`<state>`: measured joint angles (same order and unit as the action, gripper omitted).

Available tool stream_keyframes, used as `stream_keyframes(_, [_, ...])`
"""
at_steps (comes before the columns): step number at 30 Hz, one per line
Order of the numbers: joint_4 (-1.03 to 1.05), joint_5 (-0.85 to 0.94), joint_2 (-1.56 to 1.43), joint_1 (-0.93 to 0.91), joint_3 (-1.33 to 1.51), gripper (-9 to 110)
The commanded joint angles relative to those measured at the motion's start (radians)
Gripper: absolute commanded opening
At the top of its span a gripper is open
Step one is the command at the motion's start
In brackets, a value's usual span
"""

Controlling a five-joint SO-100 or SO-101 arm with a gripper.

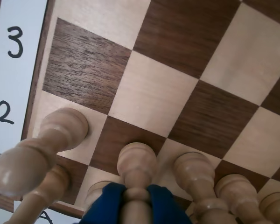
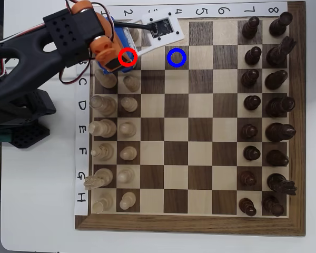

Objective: Move the piece to destination

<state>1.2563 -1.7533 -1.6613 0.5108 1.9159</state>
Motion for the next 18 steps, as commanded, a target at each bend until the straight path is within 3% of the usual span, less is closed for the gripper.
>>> stream_keyframes(1, [0.055, -0.756, -0.23, -0.037, -0.227, 0])
stream_keyframes(18, [0.163, -0.746, -0.16, -0.055, -0.548, 0])
